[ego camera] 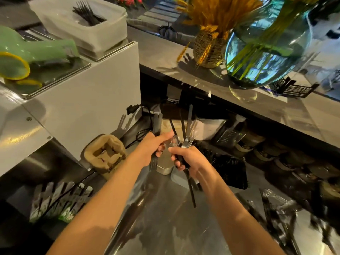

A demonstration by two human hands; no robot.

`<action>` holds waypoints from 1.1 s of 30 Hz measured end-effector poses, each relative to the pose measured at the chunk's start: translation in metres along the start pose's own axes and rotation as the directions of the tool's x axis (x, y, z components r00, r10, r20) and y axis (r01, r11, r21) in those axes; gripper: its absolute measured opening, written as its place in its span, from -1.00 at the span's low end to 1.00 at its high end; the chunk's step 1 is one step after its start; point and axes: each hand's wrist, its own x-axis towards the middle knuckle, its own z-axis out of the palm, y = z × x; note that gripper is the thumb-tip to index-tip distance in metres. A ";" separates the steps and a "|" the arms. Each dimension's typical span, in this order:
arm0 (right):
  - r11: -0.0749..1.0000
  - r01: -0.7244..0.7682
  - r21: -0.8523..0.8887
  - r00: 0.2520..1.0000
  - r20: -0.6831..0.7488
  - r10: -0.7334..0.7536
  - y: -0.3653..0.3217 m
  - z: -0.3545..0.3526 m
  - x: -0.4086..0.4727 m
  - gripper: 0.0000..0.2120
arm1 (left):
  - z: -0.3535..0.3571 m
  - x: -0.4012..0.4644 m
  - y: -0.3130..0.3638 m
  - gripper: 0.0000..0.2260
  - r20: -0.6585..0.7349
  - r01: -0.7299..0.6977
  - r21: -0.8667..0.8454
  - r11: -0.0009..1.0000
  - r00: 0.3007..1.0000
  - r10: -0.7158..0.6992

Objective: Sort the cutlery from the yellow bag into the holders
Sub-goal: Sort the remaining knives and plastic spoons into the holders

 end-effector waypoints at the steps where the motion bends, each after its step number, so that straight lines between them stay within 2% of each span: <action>1: 1.000 -0.007 -0.013 1.000 0.007 0.007 -0.001 0.001 0.001 -0.86 | -0.002 0.003 -0.002 -0.67 0.009 0.004 0.005 1.000 1.000 -0.004; 4: 0.998 -0.034 -0.045 0.999 0.027 0.035 -0.003 0.002 0.002 -0.85 | -0.006 0.007 -0.005 -0.64 -0.022 -0.005 0.025 1.000 1.000 0.005; 9: 0.994 -0.042 -0.104 0.998 0.037 0.046 -0.006 0.004 -0.001 -0.83 | -0.007 0.003 0.002 -0.81 0.026 -0.058 0.061 0.996 0.998 0.056; 12: 0.991 -0.015 -0.134 0.998 0.052 0.022 -0.006 0.003 -0.004 -0.82 | -0.009 0.002 0.004 -0.83 0.023 -0.057 0.127 0.990 0.998 0.054; 14: 0.993 0.002 -0.122 0.997 0.074 0.007 -0.005 0.001 -0.006 -0.85 | -0.009 0.003 0.005 -0.85 0.018 -0.060 0.040 0.997 0.998 0.060; 16: 0.994 0.008 -0.109 0.998 0.069 -0.001 -0.004 -0.002 -0.009 -0.85 | -0.013 0.006 0.007 -0.89 -0.016 -0.076 -0.146 0.986 0.997 0.074; 18: 0.997 0.005 -0.080 0.999 0.053 0.000 -0.001 -0.008 -0.011 -0.82 | -0.019 0.011 0.011 -0.93 -0.096 -0.122 -0.293 0.948 0.991 0.098; 20: 1.000 -0.006 -0.029 0.999 0.036 0.007 0.001 -0.016 -0.013 -0.79 | -0.026 0.017 0.016 -0.92 -0.216 -0.188 -0.353 0.917 0.970 0.116; 23: 0.991 -0.017 0.135 0.998 -0.053 0.024 0.001 -0.028 -0.011 -0.76 | -0.029 0.023 0.012 -0.93 -0.365 -0.239 -0.216 0.946 0.919 0.149; 27: 0.941 0.056 0.334 0.994 -0.111 -0.019 -0.001 -0.034 -0.011 -0.78 | -0.013 0.027 -0.013 -0.92 -0.397 -0.265 0.030 0.964 0.882 0.255; 30: 0.934 0.081 0.348 0.992 -0.120 -0.042 -0.002 -0.032 -0.013 -0.78 | -0.003 0.029 -0.034 -0.91 -0.349 -0.275 0.102 0.956 0.890 0.293; 33: 0.954 0.109 0.278 0.989 -0.124 -0.077 -0.002 -0.030 -0.014 -0.79 | -0.005 0.032 -0.048 -0.87 -0.298 -0.242 0.149 0.959 0.914 0.277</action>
